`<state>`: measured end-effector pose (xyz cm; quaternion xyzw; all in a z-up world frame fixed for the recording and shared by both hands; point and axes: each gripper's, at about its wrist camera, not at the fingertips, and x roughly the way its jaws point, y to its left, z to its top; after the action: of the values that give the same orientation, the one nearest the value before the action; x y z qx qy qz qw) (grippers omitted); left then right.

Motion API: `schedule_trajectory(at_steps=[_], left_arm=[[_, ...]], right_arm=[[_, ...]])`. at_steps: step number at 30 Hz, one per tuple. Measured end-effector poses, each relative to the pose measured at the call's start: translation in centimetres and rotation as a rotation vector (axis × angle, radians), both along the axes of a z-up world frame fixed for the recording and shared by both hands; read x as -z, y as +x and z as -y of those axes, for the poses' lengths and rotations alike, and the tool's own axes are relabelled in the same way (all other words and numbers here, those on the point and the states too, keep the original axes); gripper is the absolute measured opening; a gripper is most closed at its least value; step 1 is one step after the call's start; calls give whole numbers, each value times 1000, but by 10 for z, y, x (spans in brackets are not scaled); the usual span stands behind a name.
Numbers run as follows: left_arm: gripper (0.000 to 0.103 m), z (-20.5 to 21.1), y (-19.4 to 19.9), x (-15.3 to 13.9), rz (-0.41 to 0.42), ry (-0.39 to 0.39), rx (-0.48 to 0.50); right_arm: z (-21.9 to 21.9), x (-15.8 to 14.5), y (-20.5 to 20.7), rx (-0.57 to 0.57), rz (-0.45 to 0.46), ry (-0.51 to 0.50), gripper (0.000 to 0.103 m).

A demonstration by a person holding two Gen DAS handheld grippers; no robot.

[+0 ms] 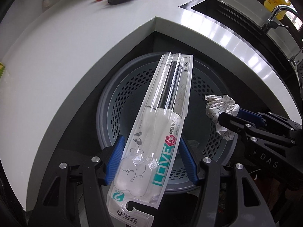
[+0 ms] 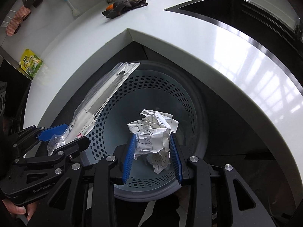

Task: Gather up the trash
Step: 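Carry toothbrush and wrapper over the bin and open both tools to drop them, then move both tools back toward the dark cloth and tangerine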

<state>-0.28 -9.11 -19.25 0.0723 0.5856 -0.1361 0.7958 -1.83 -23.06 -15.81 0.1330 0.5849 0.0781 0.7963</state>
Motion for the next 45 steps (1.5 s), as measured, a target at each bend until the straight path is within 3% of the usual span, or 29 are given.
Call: schedule_trajectory(at_steps=[14,16,17,19,26,45], left_arm=[[58,-12,5,17,-21,-15,-81],[59,-12,4,16,-17,-10,-87],[65,-14,7,16,-16,-7,-90],[73,-15,6,15,-4,4,-100],[73,-14,4,11,8,17,-108],[73,-14,-1,-25,63,17,-131]], right_arm=[[-6,32,22,-20,-35,19,36],[-5,35,23,-17,-38,18,41],[-4,35,24,-14,-40,16,49],[-2,35,25,-7,-35,10,52],[3,35,27,4,-34,19,66],[13,1,18,11,14,44,67]])
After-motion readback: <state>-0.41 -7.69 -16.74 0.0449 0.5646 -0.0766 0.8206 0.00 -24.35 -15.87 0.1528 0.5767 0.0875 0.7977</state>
